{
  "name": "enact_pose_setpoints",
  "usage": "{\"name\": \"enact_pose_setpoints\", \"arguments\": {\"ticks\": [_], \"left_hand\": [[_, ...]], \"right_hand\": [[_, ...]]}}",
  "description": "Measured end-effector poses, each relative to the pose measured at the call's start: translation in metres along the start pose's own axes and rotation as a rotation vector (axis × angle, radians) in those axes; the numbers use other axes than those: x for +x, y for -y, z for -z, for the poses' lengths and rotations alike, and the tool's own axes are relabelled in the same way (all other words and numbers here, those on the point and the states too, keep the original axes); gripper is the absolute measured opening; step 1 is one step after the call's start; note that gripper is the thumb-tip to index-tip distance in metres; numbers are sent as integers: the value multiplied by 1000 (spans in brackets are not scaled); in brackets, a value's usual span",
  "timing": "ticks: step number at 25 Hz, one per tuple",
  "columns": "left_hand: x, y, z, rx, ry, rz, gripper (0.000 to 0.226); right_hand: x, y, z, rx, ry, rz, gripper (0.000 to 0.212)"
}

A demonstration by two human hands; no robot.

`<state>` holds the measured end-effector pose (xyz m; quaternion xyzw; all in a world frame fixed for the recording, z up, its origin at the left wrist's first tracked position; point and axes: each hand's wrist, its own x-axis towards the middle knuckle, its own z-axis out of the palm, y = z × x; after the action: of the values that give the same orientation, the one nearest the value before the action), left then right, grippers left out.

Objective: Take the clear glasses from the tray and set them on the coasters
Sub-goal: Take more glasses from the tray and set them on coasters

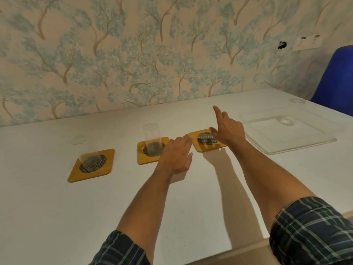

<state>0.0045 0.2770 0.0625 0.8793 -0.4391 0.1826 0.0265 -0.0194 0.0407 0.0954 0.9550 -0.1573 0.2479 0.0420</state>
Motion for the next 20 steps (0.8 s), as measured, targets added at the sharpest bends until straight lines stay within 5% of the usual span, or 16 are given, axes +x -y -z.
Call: {"name": "enact_pose_setpoints", "arguments": {"ticks": [13,20], "left_hand": [[114,-133,-52,-282,107,-103,77],[162,-186,-77,-567,-40,100,72]], "right_hand": [[-30,-172,12,5,-24,-469,71],[-25,-234,9,37,-35,-670,66]]}}
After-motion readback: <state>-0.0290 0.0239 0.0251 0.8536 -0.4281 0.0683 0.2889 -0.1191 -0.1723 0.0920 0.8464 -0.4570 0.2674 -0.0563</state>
